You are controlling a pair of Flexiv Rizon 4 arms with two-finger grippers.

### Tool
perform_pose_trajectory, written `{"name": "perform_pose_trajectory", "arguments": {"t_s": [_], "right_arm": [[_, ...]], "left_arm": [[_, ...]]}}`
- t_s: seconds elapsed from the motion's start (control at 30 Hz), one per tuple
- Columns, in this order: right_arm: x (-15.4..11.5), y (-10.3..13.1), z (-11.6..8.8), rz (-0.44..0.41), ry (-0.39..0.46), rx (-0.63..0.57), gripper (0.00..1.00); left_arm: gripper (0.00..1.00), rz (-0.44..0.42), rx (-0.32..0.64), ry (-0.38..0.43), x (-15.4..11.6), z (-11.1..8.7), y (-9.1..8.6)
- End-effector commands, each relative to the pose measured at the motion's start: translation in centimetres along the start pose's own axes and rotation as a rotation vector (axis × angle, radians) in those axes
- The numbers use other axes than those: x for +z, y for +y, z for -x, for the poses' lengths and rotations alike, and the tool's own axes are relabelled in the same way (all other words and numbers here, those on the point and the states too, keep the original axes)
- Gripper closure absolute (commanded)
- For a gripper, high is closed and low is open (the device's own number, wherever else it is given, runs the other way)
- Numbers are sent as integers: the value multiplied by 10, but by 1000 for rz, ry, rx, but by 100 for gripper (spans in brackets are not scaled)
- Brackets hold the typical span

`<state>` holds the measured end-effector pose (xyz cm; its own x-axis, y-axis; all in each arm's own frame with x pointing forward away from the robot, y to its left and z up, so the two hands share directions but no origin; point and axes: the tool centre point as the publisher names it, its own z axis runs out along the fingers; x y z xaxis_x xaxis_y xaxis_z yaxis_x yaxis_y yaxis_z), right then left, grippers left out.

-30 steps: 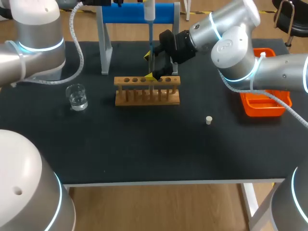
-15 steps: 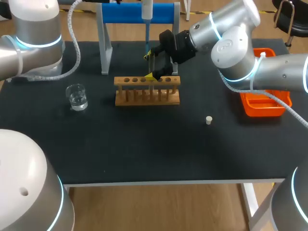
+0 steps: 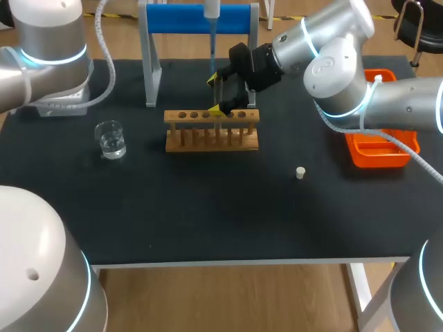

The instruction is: Invert the test tube, pick up the pipette, mount the tip to pipette, aspirate from beaker and dispense into the tube, eject the tip, return the pipette, and cap with the stopper.

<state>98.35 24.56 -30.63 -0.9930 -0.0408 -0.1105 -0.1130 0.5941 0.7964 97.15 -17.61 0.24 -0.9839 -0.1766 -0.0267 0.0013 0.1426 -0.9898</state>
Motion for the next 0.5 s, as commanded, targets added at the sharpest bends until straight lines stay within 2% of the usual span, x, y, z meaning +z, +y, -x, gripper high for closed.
{"name": "perform_pose_trajectory", "arguments": {"t_s": [0.03,0.5], "right_arm": [[-1,0,0,-2,0,0,0],[-1,0,0,-2,0,0,0]], "left_arm": [[100,-4,5,16,6,4,-3],[100,-14,2,44,14,4,3]]}}
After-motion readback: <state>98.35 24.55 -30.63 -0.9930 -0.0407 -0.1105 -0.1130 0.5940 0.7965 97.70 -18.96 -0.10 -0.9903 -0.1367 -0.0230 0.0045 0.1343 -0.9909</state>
